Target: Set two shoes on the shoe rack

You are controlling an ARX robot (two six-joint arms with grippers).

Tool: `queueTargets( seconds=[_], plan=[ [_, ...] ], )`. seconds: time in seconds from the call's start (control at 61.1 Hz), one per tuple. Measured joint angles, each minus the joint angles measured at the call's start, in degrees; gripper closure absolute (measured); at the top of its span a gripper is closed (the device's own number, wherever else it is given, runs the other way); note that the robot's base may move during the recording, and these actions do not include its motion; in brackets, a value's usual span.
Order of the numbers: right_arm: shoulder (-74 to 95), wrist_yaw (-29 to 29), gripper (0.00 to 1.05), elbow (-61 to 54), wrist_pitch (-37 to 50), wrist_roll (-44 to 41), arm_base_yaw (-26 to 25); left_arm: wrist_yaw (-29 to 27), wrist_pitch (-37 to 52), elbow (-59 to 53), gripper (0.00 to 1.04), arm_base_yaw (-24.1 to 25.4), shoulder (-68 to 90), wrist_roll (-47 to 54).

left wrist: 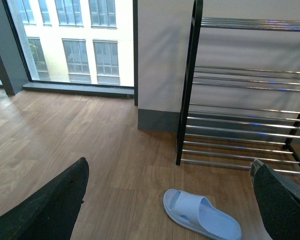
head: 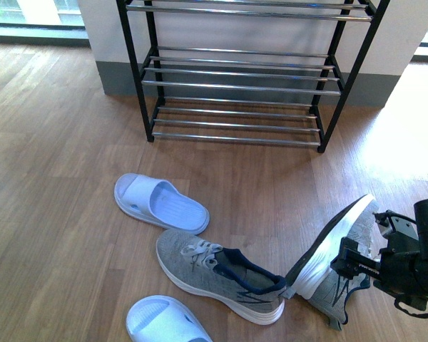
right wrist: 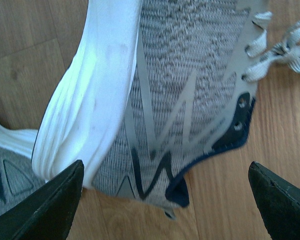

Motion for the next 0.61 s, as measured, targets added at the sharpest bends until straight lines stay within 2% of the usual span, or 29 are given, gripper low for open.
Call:
queueTargets(
  seconds=[0.278, 0.474, 0.605],
  plan=[
    [4.7, -5.64, 0.09, 5.97, -3.8, -2.8, -4.31, 0.0, 0.0, 0.0, 0.09, 0.0, 0.0, 0.0],
    [5.99, -12.61, 0.09, 8.04, -5.7, -0.76, -6.27, 0.0, 0.0, 0.0, 0.09, 0.0, 0.0, 0.0],
    [6.16, -14.91, 0.09, 8.46, -5.92, 0.17, -6.62, 0.0, 0.0, 0.0, 0.09, 0.0, 0.0, 0.0]
  ],
)
